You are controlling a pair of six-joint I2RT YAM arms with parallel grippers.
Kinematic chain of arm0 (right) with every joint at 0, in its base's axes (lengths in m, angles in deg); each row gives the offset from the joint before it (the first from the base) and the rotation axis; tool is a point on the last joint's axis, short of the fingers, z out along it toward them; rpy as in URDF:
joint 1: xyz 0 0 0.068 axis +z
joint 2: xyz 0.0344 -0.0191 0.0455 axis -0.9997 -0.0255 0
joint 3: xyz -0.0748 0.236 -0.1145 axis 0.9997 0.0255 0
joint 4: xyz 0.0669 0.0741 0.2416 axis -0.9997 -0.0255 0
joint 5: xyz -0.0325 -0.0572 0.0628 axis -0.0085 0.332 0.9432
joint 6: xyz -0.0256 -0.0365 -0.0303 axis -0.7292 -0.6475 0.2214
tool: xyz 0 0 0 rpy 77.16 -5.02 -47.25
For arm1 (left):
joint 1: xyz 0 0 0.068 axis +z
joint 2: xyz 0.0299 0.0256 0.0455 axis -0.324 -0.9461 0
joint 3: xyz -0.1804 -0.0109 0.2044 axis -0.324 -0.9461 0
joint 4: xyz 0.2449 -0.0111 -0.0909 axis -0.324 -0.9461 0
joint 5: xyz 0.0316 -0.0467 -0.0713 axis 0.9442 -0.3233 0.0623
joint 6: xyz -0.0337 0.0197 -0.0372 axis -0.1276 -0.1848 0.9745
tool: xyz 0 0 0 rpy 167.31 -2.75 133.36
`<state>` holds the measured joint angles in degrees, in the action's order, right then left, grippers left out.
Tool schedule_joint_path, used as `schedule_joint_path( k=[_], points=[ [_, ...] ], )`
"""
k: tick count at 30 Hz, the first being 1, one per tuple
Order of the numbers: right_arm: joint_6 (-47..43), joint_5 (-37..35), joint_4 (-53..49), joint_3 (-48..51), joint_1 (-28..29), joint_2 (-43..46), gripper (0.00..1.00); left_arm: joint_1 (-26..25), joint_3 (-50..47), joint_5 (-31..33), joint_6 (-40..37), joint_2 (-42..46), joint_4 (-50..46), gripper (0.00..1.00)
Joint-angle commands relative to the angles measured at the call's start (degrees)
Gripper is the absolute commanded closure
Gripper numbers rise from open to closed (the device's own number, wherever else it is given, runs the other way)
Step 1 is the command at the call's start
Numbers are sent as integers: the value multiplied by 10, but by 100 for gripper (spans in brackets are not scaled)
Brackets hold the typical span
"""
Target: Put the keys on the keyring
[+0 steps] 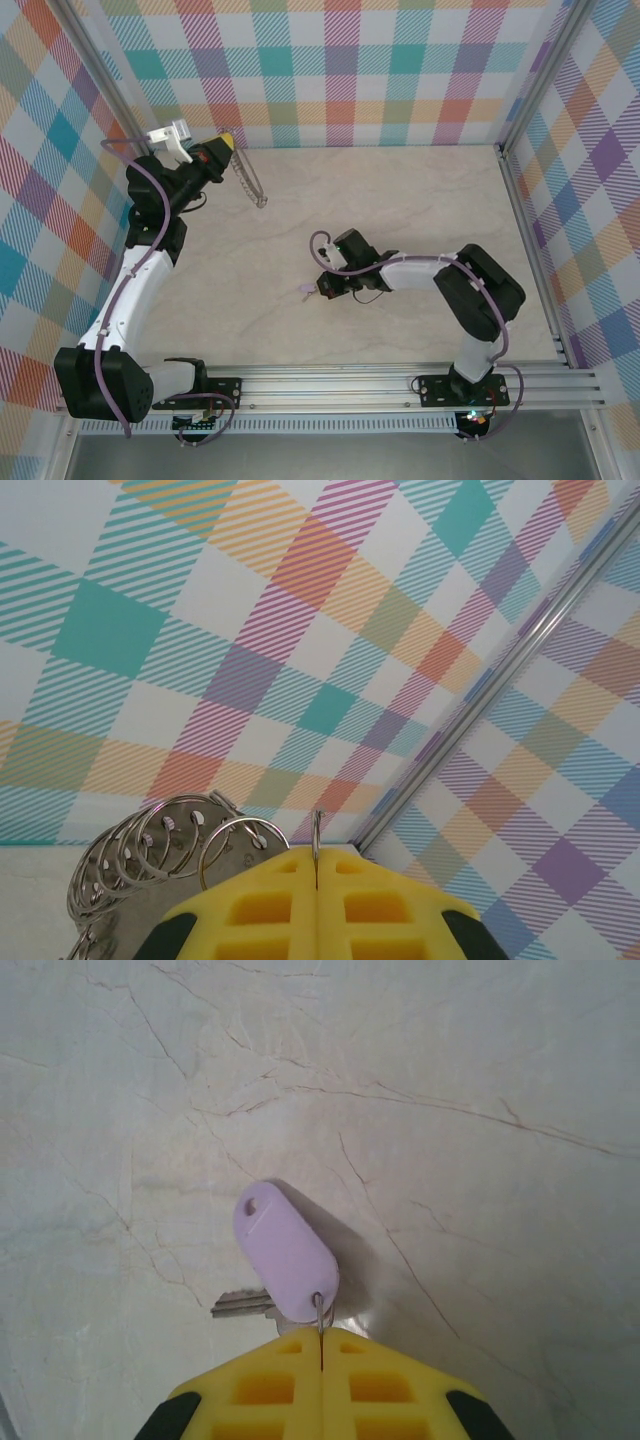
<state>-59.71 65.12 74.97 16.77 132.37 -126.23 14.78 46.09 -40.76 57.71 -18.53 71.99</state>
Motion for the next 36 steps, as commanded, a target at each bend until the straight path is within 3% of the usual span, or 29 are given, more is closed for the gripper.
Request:
schedule_joint_path(
  k=[1, 12, 19, 29, 36],
  points=[
    [17, -6, 29, 24, -11, 52, 100, -9, 11, -16, -8, 16, 10, 100],
    [15, -77, 6, 65, -70, 258, 100, -57, 35, -71, -67, 10, -51, 100],
    [1, -104, -28, 53, -115, 372, 100, -145, 83, -110, -157, -34, -124, 100],
    [-28, -116, -90, -11, -146, 445, 100, -259, 120, -133, -230, -128, -126, 100],
    [-52, -84, -91, -28, -161, 473, 100, -297, 130, -119, -246, -149, -128, 100]
  ],
)
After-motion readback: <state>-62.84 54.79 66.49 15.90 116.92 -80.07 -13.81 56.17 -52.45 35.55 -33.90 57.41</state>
